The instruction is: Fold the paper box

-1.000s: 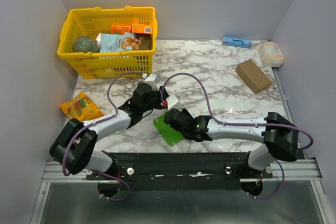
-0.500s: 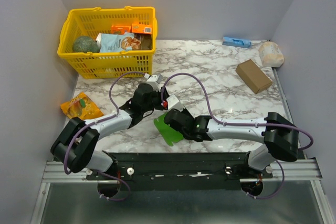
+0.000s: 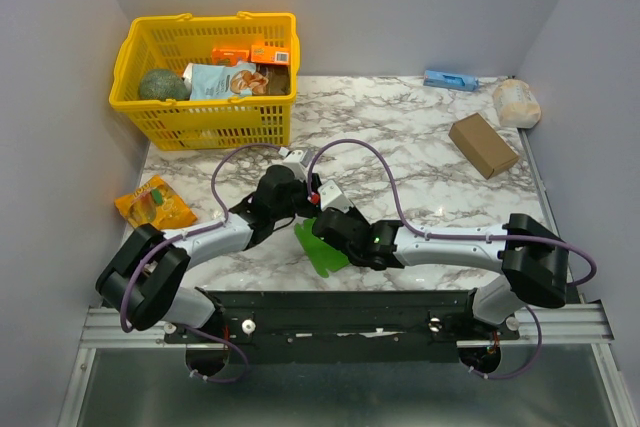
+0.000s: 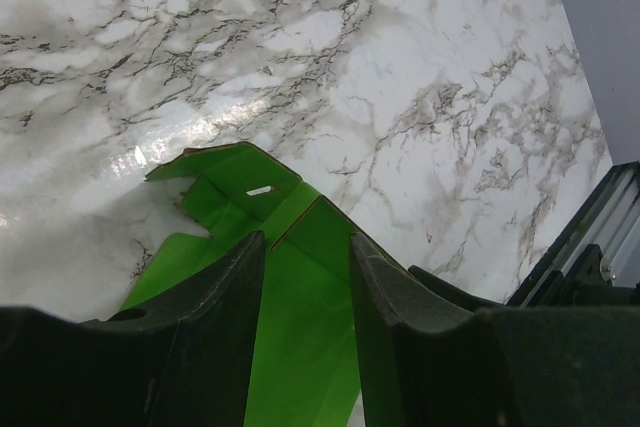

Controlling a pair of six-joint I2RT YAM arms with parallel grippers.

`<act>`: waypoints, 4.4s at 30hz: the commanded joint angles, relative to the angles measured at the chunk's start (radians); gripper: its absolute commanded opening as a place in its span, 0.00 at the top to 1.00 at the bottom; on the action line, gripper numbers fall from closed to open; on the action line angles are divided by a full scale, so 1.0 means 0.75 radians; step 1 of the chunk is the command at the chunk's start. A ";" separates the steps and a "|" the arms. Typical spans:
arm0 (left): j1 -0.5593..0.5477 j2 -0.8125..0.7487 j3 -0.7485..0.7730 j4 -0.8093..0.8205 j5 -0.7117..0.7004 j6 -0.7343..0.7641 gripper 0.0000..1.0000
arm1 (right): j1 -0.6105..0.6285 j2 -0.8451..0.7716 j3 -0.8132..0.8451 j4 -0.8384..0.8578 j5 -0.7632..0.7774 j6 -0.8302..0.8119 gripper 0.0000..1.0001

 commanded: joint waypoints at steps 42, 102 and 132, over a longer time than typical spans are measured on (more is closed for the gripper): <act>-0.020 0.165 0.108 0.142 -0.004 -0.050 0.44 | 0.014 0.044 -0.040 0.010 -0.081 0.043 1.00; -0.024 0.255 -0.262 0.678 0.114 0.054 0.64 | -0.433 -0.163 -0.120 0.070 -1.025 0.317 0.35; -0.022 0.171 -0.268 0.659 0.141 0.070 0.44 | -0.479 -0.105 -0.183 0.100 -1.003 0.243 0.61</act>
